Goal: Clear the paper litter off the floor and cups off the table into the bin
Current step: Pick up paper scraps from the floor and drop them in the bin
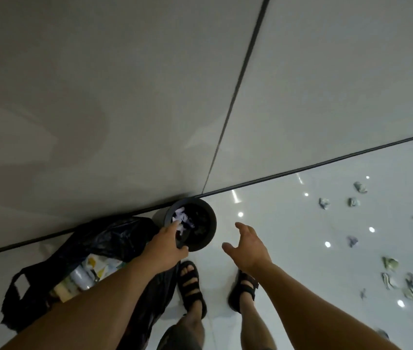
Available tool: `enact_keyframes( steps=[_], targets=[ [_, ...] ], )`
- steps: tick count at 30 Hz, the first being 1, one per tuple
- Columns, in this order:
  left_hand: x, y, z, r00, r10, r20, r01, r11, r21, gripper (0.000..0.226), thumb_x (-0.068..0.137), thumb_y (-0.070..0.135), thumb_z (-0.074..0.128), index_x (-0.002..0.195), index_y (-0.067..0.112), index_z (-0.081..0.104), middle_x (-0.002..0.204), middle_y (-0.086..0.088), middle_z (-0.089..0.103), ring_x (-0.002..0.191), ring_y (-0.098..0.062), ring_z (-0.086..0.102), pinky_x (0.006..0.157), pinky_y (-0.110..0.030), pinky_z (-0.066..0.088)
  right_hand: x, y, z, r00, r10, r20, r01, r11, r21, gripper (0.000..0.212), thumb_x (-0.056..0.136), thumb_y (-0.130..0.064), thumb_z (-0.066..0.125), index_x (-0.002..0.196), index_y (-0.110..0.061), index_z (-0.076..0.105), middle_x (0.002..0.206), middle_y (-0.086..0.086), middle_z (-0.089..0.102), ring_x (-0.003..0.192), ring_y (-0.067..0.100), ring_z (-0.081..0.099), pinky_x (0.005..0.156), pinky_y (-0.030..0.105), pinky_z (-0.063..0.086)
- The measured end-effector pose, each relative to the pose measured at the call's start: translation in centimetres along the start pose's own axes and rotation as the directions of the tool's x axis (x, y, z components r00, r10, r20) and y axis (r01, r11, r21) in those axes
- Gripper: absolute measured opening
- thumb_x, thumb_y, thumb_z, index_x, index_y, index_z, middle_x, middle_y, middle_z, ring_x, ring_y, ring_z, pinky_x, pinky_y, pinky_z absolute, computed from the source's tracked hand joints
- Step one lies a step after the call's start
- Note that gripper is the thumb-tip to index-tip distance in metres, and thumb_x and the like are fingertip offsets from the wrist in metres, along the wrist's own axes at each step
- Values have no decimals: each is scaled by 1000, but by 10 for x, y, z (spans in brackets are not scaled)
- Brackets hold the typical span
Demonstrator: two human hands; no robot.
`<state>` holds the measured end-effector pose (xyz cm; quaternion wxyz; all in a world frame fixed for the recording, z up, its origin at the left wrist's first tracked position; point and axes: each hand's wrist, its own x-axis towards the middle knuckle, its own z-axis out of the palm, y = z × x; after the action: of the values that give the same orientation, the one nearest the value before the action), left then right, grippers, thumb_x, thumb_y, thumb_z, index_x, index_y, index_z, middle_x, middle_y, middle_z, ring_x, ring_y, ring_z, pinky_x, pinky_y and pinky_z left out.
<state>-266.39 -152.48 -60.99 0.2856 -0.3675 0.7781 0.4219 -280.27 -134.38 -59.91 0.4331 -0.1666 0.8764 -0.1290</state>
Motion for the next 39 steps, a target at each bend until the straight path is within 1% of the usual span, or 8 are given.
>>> enact_keyframes(
  steps=[6, 10, 14, 19, 24, 29, 33, 39],
  targets=[
    [-36, 107, -7, 978, 202, 54, -209, 952, 225, 82, 85, 42, 61, 151, 21, 18, 154, -4, 27, 138, -25, 31, 110, -38, 32, -77, 32, -61, 983, 42, -179, -33, 998, 52, 75, 90, -48, 59, 152, -24, 25, 158, 0, 25, 133, 23, 44, 104, 38, 42],
    [-72, 197, 19, 914, 372, 164, -404, 871, 280, 83, 86, 43, 60, 152, 24, 15, 155, -1, 24, 137, -22, 32, 109, -38, 35, -140, 85, -103, 935, 132, -330, -99, 989, 114, 72, 90, -47, 58, 151, -24, 27, 157, -3, 26, 135, 21, 39, 103, 38, 42],
    [-123, 282, 73, 810, 506, 297, -587, 718, 375, 81, 87, 43, 60, 152, 25, 16, 156, 0, 23, 139, -19, 28, 111, -34, 30, -223, 163, -122, 835, 331, -439, -227, 935, 274, 72, 91, -45, 58, 152, -22, 27, 157, 0, 27, 136, 23, 37, 105, 39, 41],
    [-216, 360, 178, 672, 584, 455, -740, 503, 447, 79, 86, 41, 61, 151, 25, 19, 155, 0, 26, 140, -20, 29, 111, -34, 31, -352, 277, -98, 674, 561, -480, -344, 814, 468, 72, 90, -42, 57, 152, -20, 26, 156, 2, 27, 136, 24, 37, 103, 39, 42],
    [-327, 398, 323, 500, 602, 623, -863, 284, 418, 77, 86, 39, 62, 150, 26, 22, 155, 0, 27, 138, -21, 32, 109, -36, 35, -492, 388, -37, 503, 743, -442, -407, 655, 637, 71, 90, -41, 57, 151, -21, 27, 156, 2, 26, 136, 24, 36, 102, 38, 42],
    [-419, 401, 456, 339, 526, 780, -938, 121, 326, 75, 85, 40, 62, 150, 27, 25, 153, 3, 30, 136, -18, 34, 106, -29, 33, -614, 478, 33, 328, 886, -328, -465, 454, 760, 71, 92, -40, 56, 152, -20, 24, 156, 3, 24, 136, 25, 35, 102, 38, 41],
    [-462, 403, 536, 285, 449, 847, -953, 37, 301, 75, 86, 39, 62, 150, 25, 25, 152, 0, 31, 138, -19, 32, 110, -35, 32, -672, 532, 76, 238, 942, -237, -464, 324, 824, 71, 92, -39, 55, 152, -19, 25, 156, 3, 24, 135, 26, 35, 102, 39, 43],
    [-489, 424, 648, 241, 346, 907, -961, -47, 274, 75, 87, 38, 61, 150, 22, 24, 152, -2, 31, 138, -20, 32, 110, -33, 32, -714, 606, 125, 208, 974, -84, -480, 176, 860, 73, 92, -42, 55, 153, -21, 22, 157, 3, 19, 139, 26, 30, 103, 38, 40]
  ],
)
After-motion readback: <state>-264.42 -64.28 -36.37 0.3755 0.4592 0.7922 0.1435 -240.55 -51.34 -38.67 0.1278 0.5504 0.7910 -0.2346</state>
